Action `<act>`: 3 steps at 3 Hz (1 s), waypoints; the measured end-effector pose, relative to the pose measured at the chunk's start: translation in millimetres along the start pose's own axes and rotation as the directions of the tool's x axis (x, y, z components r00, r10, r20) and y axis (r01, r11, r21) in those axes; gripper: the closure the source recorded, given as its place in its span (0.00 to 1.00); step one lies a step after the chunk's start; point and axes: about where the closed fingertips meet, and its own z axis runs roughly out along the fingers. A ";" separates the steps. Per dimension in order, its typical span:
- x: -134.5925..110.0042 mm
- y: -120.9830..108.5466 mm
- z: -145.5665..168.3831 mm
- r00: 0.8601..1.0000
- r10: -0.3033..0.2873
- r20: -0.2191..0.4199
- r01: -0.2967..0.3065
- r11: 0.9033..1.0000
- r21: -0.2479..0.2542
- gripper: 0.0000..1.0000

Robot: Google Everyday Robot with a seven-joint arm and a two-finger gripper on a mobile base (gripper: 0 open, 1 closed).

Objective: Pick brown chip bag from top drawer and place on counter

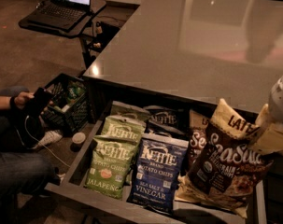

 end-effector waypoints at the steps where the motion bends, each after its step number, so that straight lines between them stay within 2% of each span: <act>1: -11.0 13.5 -27.6 1.000 -0.027 0.004 0.027 0.999 0.038 1.00; 2: -30.1 27.4 -51.6 0.996 -0.088 0.030 0.086 0.994 0.063 1.00; 3: -48.9 40.8 -65.5 0.986 -0.161 0.045 0.157 0.985 0.077 1.00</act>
Offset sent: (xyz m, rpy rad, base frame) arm -0.0301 0.0461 0.0903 0.0238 -0.0806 0.1472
